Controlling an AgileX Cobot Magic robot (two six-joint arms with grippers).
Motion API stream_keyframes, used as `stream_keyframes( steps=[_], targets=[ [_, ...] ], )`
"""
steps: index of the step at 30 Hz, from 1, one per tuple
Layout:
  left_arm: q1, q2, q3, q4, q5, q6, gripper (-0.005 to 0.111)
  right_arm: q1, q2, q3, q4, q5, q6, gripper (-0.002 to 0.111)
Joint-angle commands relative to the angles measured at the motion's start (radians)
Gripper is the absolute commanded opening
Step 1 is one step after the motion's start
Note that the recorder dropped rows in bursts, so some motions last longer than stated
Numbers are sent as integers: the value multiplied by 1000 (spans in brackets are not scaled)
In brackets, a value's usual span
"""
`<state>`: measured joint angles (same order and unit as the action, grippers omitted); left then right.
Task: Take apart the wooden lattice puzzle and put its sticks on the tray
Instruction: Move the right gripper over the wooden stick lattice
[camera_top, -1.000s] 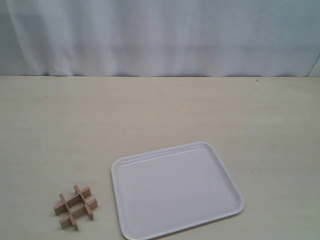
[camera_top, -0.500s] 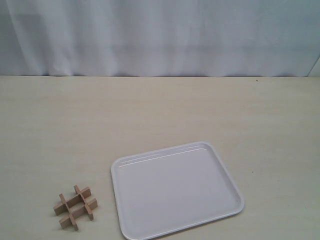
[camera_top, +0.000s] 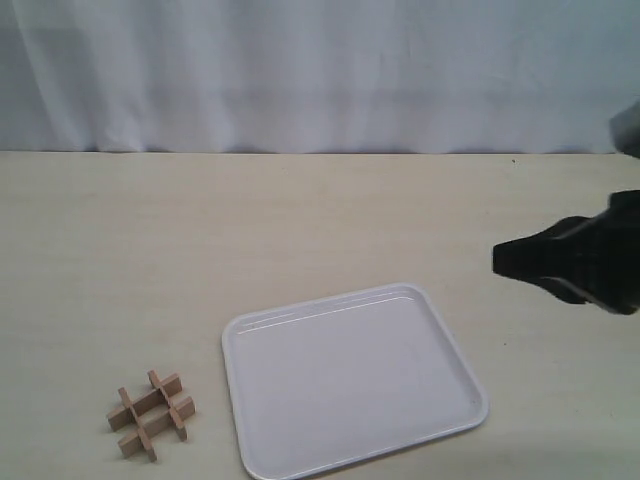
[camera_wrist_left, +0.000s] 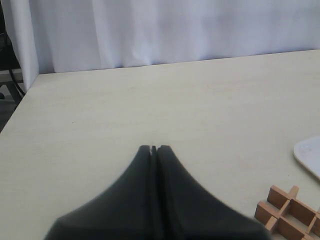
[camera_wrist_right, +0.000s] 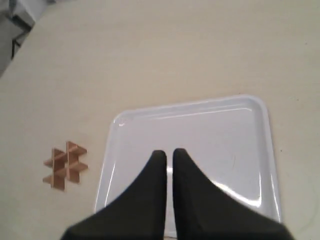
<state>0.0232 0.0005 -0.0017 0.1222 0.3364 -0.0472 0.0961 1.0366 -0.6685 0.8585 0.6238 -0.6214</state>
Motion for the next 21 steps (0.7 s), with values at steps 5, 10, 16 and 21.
stream_keyframes(
  steps=[5,10,16,21],
  targets=[
    [-1,0,2,-2,-14,-3,0,354,247,-206,-515,16,420,4],
    [-1,0,2,-2,-14,-3,0,530,393,-334,-669,87,532,4],
    [-1,0,2,-2,-14,-3,0,660,552,-471,-694,202,536,4],
    [-1,0,2,-2,-14,-3,0,749,670,-554,-706,233,536,4]
  ],
)
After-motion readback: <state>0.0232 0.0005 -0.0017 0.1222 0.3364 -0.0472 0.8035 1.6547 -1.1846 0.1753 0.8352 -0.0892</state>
